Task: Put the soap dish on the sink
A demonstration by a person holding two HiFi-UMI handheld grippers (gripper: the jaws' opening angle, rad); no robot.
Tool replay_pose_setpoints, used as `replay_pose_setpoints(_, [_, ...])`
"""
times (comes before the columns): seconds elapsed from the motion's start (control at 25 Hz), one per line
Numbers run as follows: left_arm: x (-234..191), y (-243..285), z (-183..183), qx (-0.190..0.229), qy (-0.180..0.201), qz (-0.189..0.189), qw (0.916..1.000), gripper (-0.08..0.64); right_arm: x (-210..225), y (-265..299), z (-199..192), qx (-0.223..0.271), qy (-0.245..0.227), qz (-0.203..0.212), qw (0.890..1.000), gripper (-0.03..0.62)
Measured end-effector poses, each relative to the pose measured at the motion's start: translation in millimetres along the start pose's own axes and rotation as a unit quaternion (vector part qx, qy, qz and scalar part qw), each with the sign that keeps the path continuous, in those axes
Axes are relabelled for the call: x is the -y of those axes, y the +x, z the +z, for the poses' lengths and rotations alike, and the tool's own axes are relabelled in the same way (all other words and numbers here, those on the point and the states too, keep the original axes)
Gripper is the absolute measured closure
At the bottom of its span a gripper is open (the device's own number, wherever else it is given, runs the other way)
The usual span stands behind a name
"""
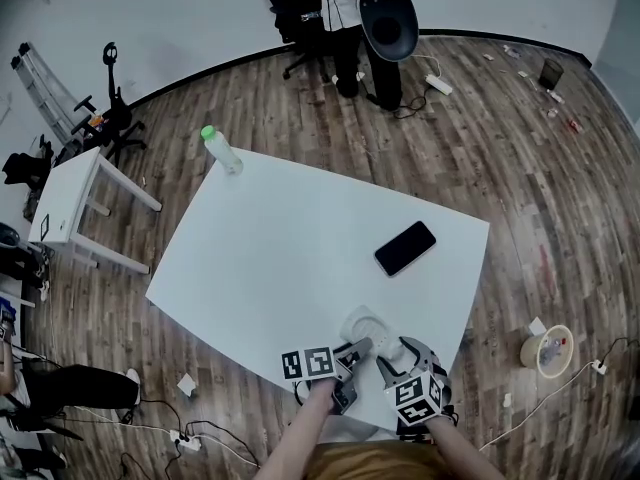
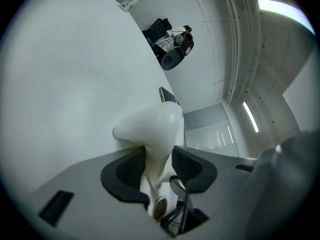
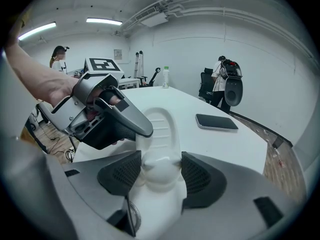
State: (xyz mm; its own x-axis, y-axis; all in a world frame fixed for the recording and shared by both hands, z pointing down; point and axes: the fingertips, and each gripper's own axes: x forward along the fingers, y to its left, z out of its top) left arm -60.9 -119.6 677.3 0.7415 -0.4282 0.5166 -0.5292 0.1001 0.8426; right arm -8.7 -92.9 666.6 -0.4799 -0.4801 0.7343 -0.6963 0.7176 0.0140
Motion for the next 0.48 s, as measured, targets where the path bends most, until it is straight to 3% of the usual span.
replay_pose_setpoints(0.48, [1, -18, -2, 0.017, -0.008, -0.008, 0.9998, 0.407, 2, 1, 0, -0.001, 0.001, 0.0, 1.0, 0.354])
